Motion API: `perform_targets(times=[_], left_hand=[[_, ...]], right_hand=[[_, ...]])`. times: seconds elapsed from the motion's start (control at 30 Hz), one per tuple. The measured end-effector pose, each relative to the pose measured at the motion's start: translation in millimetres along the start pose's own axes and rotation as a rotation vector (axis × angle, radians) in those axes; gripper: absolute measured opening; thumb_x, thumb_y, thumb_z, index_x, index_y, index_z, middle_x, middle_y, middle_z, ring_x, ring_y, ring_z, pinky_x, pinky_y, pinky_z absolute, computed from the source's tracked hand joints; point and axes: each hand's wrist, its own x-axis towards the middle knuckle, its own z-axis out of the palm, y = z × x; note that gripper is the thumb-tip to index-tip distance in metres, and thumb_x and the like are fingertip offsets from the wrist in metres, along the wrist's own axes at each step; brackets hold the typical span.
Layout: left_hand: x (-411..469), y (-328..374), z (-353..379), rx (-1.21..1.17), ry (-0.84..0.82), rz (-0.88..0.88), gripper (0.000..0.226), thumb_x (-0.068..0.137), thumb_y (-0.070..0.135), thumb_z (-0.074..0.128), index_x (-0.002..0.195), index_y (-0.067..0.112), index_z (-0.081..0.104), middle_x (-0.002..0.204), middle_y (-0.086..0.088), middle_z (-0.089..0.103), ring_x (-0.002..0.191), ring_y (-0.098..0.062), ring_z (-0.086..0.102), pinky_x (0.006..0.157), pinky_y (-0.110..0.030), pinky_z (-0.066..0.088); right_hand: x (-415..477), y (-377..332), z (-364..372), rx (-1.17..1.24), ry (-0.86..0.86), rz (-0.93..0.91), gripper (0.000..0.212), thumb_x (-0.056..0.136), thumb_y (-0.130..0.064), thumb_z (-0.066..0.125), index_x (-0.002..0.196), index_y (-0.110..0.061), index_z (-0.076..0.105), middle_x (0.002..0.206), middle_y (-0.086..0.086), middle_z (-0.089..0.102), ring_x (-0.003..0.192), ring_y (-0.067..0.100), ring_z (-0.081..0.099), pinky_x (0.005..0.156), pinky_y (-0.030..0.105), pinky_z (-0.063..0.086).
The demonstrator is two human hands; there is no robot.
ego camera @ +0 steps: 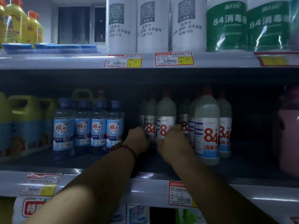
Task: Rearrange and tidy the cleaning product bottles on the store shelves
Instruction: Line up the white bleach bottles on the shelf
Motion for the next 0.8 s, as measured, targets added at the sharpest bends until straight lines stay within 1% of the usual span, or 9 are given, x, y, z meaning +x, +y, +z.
perform_targets(times=[0.07,0.17,0.33,0.43,0.53,0.6,0.67,0.73,0.8], left_hand=[[-1,-1,-1,0.023,0.025,-0.001,0.03,0.096,0.022,0.064,0.12,0.004,0.061,0.126,-0.013,0.064,0.116,-0.026,0.061,0.1,-0.034,0.049],[-3,-8,-3,-0.049,0.058,-0.063,0.026,0.094,0.019,0.064,0.113,0.001,0.067,0.118,-0.016,0.067,0.109,-0.028,0.064,0.094,-0.036,0.054],[-21,1,-8,-0.229,0.177,-0.065,0.032,0.098,0.012,0.047,0.115,-0.007,0.065,0.119,-0.025,0.066,0.112,-0.04,0.062,0.091,-0.042,0.049],[-26,6,-14,-0.417,0.302,-0.022,0.034,0.102,0.026,0.043,0.119,0.003,0.061,0.119,-0.017,0.063,0.1,-0.029,0.059,0.081,-0.035,0.044],[-26,6,-11,-0.561,0.247,0.079,0.048,0.091,0.049,0.062,0.119,0.012,0.054,0.11,-0.002,0.062,0.096,-0.017,0.061,0.079,-0.029,0.048],[-23,1,-6,-0.583,0.182,0.113,0.064,0.074,0.056,0.078,0.116,0.015,0.052,0.112,-0.002,0.063,0.098,-0.016,0.065,0.084,-0.034,0.057],[-21,-1,-5,-0.556,0.189,0.109,0.073,0.061,0.066,0.078,0.112,0.018,0.055,0.113,-0.006,0.066,0.098,-0.019,0.068,0.088,-0.04,0.059],[-19,-4,-5,-0.49,0.218,0.12,0.073,0.063,0.068,0.074,0.112,0.017,0.058,0.111,-0.007,0.066,0.097,-0.02,0.068,0.087,-0.041,0.059],[-20,-4,-6,-0.444,0.252,0.124,0.063,0.076,0.057,0.076,0.115,0.012,0.057,0.112,-0.008,0.065,0.097,-0.021,0.066,0.084,-0.036,0.058]], right_hand=[[-6,0,-3,0.069,-0.033,-0.048,0.063,0.086,-0.027,0.076,0.132,-0.01,0.036,0.128,0.011,0.059,0.115,0.025,0.062,0.093,0.036,0.054],[-10,0,-6,0.102,-0.088,-0.099,0.068,0.086,-0.025,0.076,0.136,-0.01,0.033,0.13,0.008,0.058,0.114,0.023,0.061,0.088,0.031,0.051],[-10,2,-8,0.076,-0.154,-0.15,0.066,0.088,-0.021,0.073,0.139,-0.01,0.034,0.132,0.008,0.057,0.118,0.024,0.059,0.098,0.038,0.051],[-9,0,-7,0.009,-0.162,-0.227,0.055,0.088,-0.024,0.071,0.132,-0.013,0.041,0.124,0.007,0.06,0.11,0.024,0.061,0.094,0.039,0.053],[-6,-1,-3,-0.021,-0.184,-0.31,0.05,0.086,-0.028,0.071,0.128,-0.015,0.047,0.114,0.004,0.064,0.1,0.02,0.063,0.089,0.04,0.056],[-4,0,-1,-0.036,-0.224,-0.342,0.057,0.085,-0.028,0.072,0.135,-0.017,0.046,0.119,0.003,0.065,0.104,0.019,0.063,0.093,0.041,0.055],[-3,2,-2,-0.026,-0.244,-0.34,0.065,0.085,-0.03,0.074,0.14,-0.018,0.042,0.124,0.002,0.063,0.11,0.019,0.061,0.096,0.041,0.053],[-2,3,-2,-0.016,-0.257,-0.336,0.067,0.086,-0.03,0.074,0.142,-0.021,0.039,0.128,0.002,0.061,0.113,0.02,0.06,0.099,0.041,0.051],[-1,3,-3,-0.017,-0.255,-0.339,0.064,0.088,-0.029,0.072,0.142,-0.022,0.039,0.129,0.003,0.06,0.114,0.021,0.059,0.1,0.041,0.05]])
